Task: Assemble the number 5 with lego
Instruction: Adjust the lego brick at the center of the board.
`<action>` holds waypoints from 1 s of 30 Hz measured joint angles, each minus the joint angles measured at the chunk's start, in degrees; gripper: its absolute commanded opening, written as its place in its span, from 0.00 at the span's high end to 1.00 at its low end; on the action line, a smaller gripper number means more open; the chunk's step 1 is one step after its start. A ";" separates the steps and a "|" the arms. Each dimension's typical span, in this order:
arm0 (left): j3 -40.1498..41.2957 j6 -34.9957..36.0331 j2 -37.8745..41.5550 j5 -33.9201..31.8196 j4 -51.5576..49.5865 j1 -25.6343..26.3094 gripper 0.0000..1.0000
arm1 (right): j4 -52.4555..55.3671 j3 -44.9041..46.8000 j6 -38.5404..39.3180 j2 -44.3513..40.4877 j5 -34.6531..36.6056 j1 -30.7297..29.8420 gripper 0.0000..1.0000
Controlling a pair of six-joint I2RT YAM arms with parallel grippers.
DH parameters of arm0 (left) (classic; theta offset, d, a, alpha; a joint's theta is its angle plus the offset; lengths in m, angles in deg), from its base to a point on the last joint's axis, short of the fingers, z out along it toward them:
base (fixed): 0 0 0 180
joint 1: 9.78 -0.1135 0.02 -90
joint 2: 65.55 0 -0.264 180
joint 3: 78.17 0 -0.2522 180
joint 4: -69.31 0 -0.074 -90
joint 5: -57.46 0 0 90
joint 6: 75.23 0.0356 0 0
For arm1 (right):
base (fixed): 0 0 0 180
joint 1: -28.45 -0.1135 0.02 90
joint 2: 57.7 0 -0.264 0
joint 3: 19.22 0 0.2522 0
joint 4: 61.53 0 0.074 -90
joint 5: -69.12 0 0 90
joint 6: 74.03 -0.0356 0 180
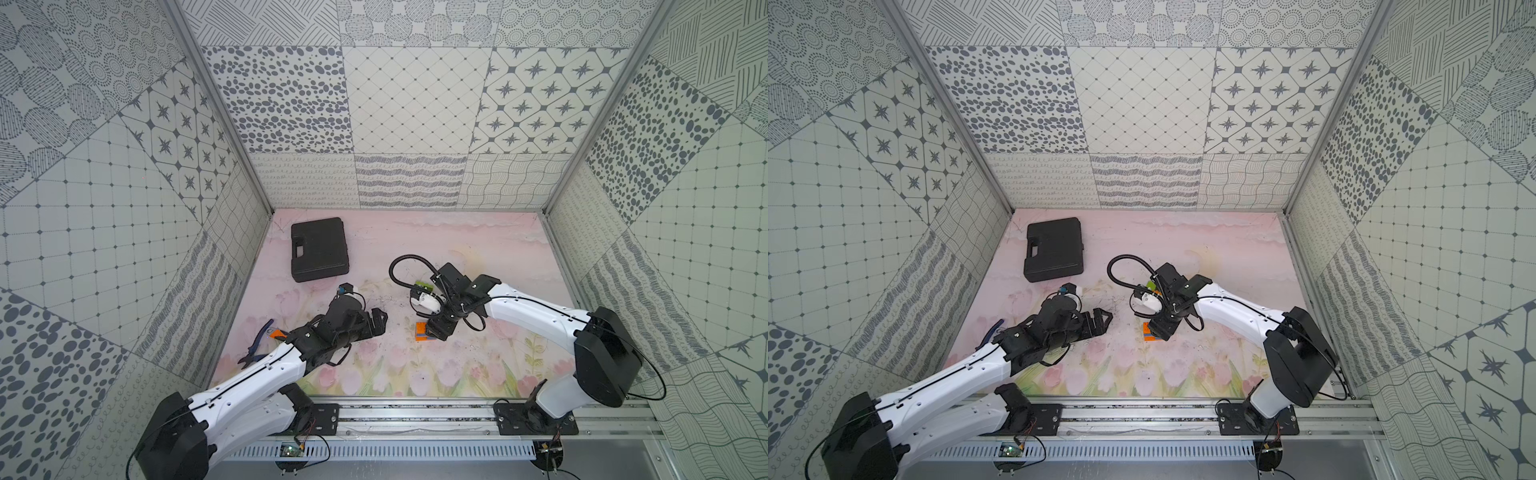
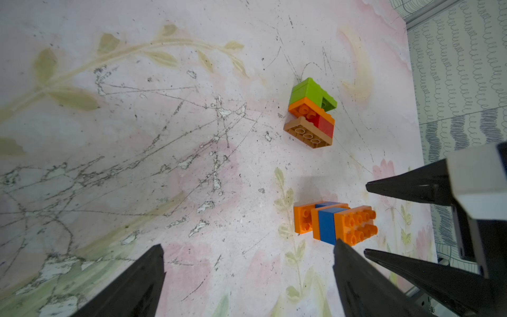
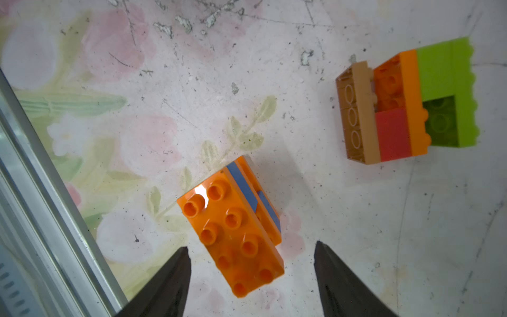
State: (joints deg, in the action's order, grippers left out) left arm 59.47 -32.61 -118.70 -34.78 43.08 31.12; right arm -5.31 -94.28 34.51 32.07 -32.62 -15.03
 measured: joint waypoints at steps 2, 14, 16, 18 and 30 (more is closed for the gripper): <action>0.26 -0.02 0.74 -0.39 -0.17 0.00 0.01 | 0.15 -0.55 1.51 0.24 -1.18 0.00 0.28; 0.70 -0.07 1.86 -1.53 -0.63 0.00 0.01 | 0.81 -3.52 3.32 5.18 -4.17 -0.33 0.42; 0.70 -0.13 1.86 -1.53 -0.66 0.00 0.01 | 0.81 -3.52 3.28 5.20 -4.46 -0.31 0.45; 0.70 -0.17 1.86 -1.53 -0.66 0.00 0.01 | 0.61 -3.50 3.17 5.20 -4.72 -0.33 0.48; -0.55 -0.22 0.68 -1.51 -1.49 0.00 0.01 | 0.59 -3.41 3.37 6.45 -4.83 -0.33 0.53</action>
State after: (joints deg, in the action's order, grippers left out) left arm 58.93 -32.83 -118.02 -36.29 41.60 31.12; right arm -4.72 -97.69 37.88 38.52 -37.45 -15.36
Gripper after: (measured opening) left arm 0.990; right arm 0.482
